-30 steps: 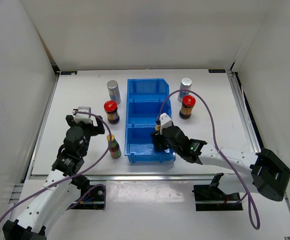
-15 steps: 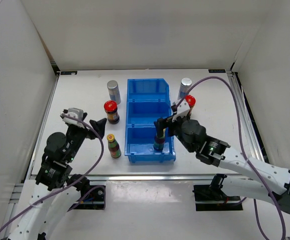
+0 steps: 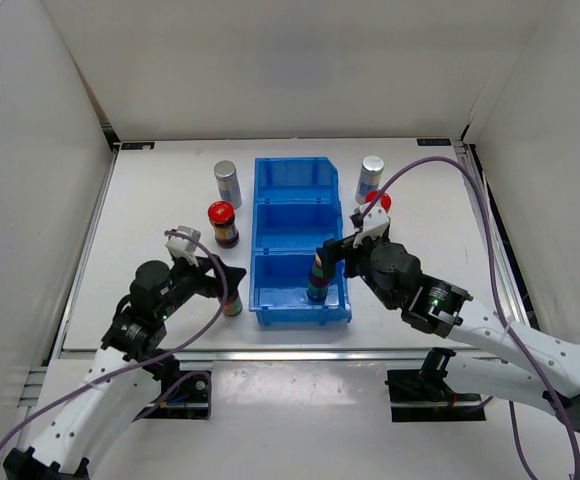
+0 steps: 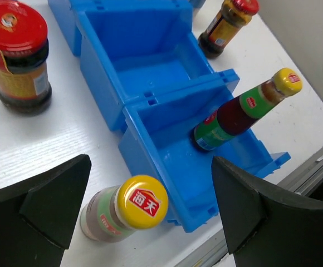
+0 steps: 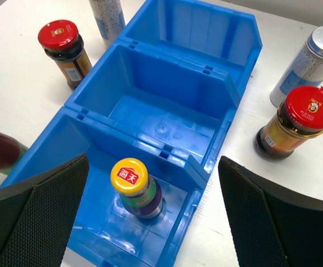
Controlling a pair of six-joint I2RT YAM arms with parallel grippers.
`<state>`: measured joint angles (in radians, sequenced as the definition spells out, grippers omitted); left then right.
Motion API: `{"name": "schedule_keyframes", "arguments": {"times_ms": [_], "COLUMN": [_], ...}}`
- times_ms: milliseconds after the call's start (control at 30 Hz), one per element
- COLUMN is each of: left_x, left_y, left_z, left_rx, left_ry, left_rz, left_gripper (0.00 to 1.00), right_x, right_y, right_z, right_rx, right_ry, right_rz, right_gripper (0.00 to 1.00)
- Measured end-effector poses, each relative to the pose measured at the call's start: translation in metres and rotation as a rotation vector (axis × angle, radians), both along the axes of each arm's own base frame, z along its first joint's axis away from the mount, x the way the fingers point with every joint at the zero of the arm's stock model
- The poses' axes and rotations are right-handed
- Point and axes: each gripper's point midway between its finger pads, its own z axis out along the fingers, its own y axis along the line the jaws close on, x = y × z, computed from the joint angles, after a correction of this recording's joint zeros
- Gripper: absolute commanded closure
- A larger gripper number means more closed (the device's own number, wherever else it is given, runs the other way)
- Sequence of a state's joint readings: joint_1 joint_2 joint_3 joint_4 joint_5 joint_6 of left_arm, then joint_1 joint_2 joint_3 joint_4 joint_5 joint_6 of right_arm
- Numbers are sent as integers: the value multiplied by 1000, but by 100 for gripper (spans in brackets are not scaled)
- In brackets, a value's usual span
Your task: Organize the condiment bottles
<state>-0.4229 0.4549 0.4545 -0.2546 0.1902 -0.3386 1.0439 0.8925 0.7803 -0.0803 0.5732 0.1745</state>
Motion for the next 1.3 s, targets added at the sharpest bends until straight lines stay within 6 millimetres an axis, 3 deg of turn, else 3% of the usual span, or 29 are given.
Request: {"name": "schedule_keyframes", "arguments": {"times_ms": [167,300,533,733,900,1000,1133,1300], "left_x": [7,8,12,16,22,19,27,49], "left_y": [-8,-10,-8,-5,2,6,15,13], "left_z": [-19,-24,-33,-49,-43,-44,-25,44], "left_rx": [32,43,84,131,165,219,307,331], "left_ry": [72,86,101,147,139,156,129,-9], "left_rz": [8,25,84,114,147,145,168,187], "left_gripper": [0,0,18,41,76,89,89,89], "right_x": [-2,-2,-3,-3,-3,-4,-5,-4], "right_y": [-3,-4,-7,-10,-12,-14,-18,-23], "right_z": [-6,-8,-9,-15,-17,-16,-12,-11], "right_rx": [-16,-25,-21,-25,-32,-30,-22,-24], "right_ry": [15,20,23,36,40,38,30,26], "right_rz": [-2,-3,-11,-27,-36,-38,-46,-62], "right_gripper": [0,0,0,0,0,0,0,0]}}
